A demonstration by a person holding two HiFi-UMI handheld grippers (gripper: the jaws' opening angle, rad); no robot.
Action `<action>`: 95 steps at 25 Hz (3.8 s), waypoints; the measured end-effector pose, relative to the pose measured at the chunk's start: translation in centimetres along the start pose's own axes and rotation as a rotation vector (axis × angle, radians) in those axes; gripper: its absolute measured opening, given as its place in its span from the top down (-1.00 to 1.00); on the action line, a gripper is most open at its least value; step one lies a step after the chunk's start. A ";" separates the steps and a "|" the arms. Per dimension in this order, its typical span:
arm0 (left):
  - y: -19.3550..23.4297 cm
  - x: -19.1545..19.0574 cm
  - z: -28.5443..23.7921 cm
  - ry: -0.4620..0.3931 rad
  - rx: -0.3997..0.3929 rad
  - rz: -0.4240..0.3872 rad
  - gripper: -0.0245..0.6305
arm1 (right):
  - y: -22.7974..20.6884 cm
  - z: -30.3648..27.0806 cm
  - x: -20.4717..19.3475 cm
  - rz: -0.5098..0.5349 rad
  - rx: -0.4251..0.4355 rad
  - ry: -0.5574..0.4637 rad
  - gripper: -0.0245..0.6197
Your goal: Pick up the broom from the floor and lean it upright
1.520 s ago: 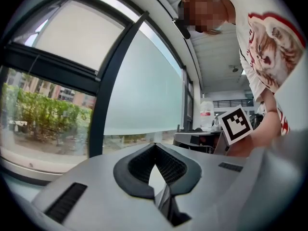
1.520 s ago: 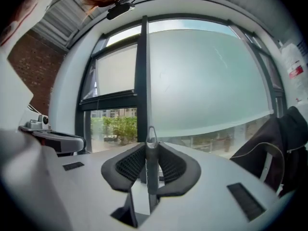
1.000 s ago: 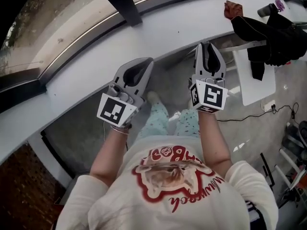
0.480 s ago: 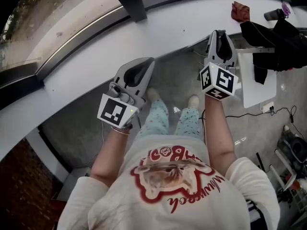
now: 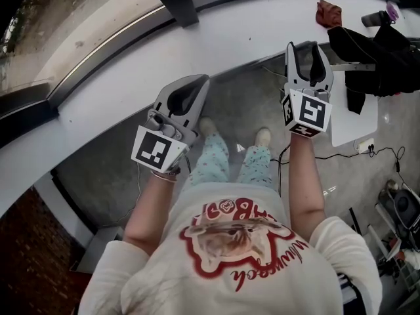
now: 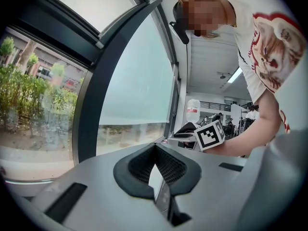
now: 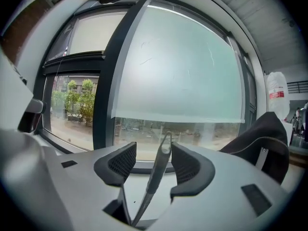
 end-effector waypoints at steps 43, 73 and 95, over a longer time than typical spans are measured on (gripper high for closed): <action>-22.1 2.5 -4.2 -0.132 0.136 -0.085 0.88 | -6.5 17.2 7.6 -0.052 0.487 -0.226 0.85; -44.0 11.9 -5.5 -0.330 0.455 -0.247 0.87 | -15.4 31.5 16.2 -0.217 0.933 -0.510 0.85; -68.3 6.0 14.2 -0.304 0.528 -0.215 0.88 | -15.0 62.3 12.5 -0.223 0.965 -0.481 0.85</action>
Point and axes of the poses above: the fingertips, and each gripper's own axes: z backward along the fingers, y to its left, x out of its top, the point moved 7 cm from there along z, backward along the fingers, and after that the axes turned 5 degrees about -y, right-handed, at the moved point
